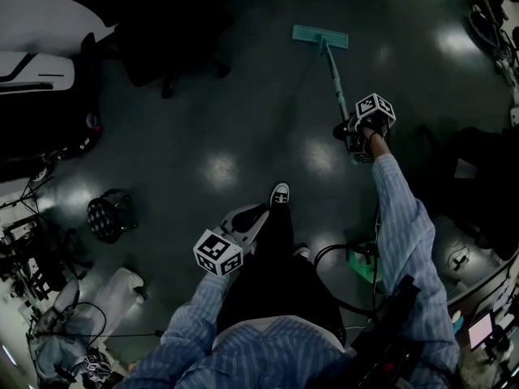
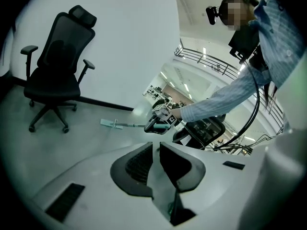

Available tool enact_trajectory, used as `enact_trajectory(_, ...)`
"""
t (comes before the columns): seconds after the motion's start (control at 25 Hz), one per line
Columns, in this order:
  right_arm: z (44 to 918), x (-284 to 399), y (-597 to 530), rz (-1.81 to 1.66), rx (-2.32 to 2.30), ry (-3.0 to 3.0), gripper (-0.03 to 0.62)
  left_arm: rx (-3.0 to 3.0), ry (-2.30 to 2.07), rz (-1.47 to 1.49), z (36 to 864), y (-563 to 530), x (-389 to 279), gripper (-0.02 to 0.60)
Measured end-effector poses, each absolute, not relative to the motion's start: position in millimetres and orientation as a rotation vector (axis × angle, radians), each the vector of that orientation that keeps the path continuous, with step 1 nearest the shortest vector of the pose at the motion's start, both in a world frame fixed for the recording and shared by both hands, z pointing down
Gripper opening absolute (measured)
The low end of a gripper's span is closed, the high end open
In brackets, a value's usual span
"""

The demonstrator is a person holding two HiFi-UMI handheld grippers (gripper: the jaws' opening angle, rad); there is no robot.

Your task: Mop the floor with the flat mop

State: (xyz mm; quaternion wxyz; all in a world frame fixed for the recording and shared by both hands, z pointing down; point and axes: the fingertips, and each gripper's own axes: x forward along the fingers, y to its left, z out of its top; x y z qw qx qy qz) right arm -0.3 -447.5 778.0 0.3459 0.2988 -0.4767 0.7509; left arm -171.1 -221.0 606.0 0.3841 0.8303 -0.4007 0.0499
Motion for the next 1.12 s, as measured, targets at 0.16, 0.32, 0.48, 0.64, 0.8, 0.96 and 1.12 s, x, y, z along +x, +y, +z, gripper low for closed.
enact_trajectory(0.16, 772, 21, -375, 1.948, 0.757, -1.225, 0.026, 2.142, -0.996, 0.109, 596, -195, -153, 0.043)
enact_trajectory(0.32, 769, 44, -293, 1.971, 0.726, -1.221, 0.026, 2.178, -0.944, 0.125, 587, -161, -129, 0.043)
enact_trajectory(0.48, 762, 67, -210, 1.992, 0.705, -1.219, 0.028, 2.212, -0.895, 0.141, 581, -125, -104, 0.043)
enact_trajectory(0.64, 749, 82, -126, 2.058, 0.689, -1.215, 0.026, 2.26, -0.866, 0.149, 571, -95, -84, 0.043)
enact_trajectory(0.8, 741, 100, -39, 2.089, 0.669, -1.203, 0.028, 2.302, -0.87, 0.129, 556, -62, -66, 0.043)
enact_trajectory(0.96, 736, 119, 38, 2.081, 0.647, -1.186, 0.026, 2.327, -0.884, 0.119, 549, -19, -53, 0.043)
enact_trajectory(1.12, 725, 130, 101, 2.093, 0.631, -1.164, 0.028, 2.343, -0.897, 0.125, 545, 28, -52, 0.043)
